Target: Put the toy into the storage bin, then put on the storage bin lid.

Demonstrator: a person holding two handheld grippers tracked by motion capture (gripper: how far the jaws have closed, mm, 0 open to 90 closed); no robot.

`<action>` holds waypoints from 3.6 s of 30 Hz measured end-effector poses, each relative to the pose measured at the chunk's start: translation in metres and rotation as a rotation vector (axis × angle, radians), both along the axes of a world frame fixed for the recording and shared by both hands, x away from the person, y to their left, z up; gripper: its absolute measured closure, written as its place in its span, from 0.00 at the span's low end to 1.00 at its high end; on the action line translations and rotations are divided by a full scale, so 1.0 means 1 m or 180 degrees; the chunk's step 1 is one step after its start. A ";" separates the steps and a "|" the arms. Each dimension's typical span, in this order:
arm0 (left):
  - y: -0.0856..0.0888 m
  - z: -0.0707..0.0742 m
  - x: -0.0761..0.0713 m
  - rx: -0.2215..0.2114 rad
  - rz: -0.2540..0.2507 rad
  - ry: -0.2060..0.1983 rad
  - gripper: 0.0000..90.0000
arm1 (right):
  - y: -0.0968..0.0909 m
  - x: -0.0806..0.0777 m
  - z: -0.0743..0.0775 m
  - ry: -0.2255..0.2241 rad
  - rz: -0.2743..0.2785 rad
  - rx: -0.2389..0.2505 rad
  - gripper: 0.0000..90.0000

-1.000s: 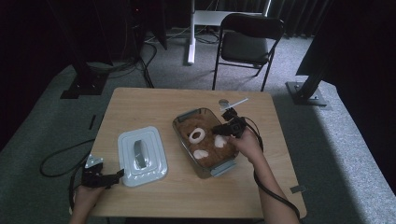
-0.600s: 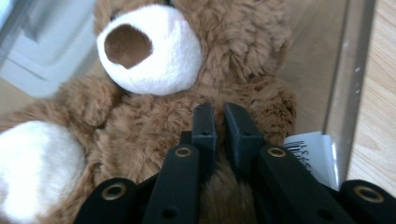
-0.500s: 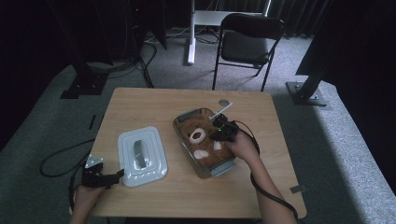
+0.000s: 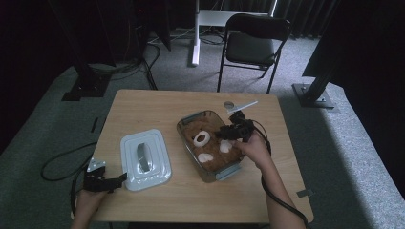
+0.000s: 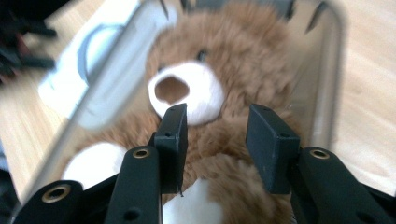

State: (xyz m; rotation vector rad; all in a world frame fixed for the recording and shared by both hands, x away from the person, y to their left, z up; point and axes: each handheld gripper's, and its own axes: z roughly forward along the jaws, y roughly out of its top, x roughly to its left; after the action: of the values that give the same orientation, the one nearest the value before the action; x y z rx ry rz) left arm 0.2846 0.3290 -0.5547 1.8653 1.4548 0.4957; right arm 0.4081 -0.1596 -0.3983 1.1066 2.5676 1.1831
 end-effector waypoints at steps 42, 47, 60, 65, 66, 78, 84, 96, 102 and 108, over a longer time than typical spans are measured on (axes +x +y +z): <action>-0.003 0.001 0.002 -0.0043 0.0010 0.0026 0.01 | -0.093 -0.018 -0.115 0.0205 -0.0873 0.0635 0.16; -0.003 0.005 0.006 -0.0067 0.0026 0.0168 0.01 | -0.090 -0.027 -0.118 0.0223 -0.0789 0.0724 0.16; -0.015 0.020 0.008 -0.0072 -0.0010 0.0250 0.01 | -0.049 -0.053 -0.125 0.0214 -0.0379 0.0749 0.17; -0.023 0.030 0.012 -0.0072 -0.0040 0.0203 0.01 | -0.041 -0.058 -0.126 0.0189 -0.0311 0.0702 0.17; -0.026 0.034 0.014 -0.0058 -0.0048 0.0182 0.01 | -0.039 -0.058 -0.126 0.0180 -0.0301 0.0702 0.17; -0.066 0.051 0.043 -0.0079 0.0187 0.0109 0.01 | -0.042 -0.061 -0.123 0.0036 -0.0492 0.0606 0.16; -0.087 0.039 0.061 0.0047 0.0197 0.0247 0.01 | -0.048 -0.061 -0.123 -0.0002 -0.0618 0.0551 0.16; -0.097 0.026 0.070 0.0039 0.0145 0.0301 0.21 | -0.052 -0.062 -0.128 0.0026 -0.0652 0.0461 0.16; -0.097 0.026 0.069 -0.0035 0.0091 0.0301 0.32 | -0.054 -0.062 -0.128 0.0030 -0.0679 0.0445 0.16; -0.094 0.024 0.068 -0.0212 0.0083 0.0300 0.58 | -0.052 -0.063 -0.131 0.0040 -0.0638 0.0439 0.16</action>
State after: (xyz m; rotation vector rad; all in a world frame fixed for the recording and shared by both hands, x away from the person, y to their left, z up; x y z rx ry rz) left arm 0.3523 0.2350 -0.5311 1.8408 1.5404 0.3715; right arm 0.3451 -0.2118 -0.5291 1.3667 2.3458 1.3215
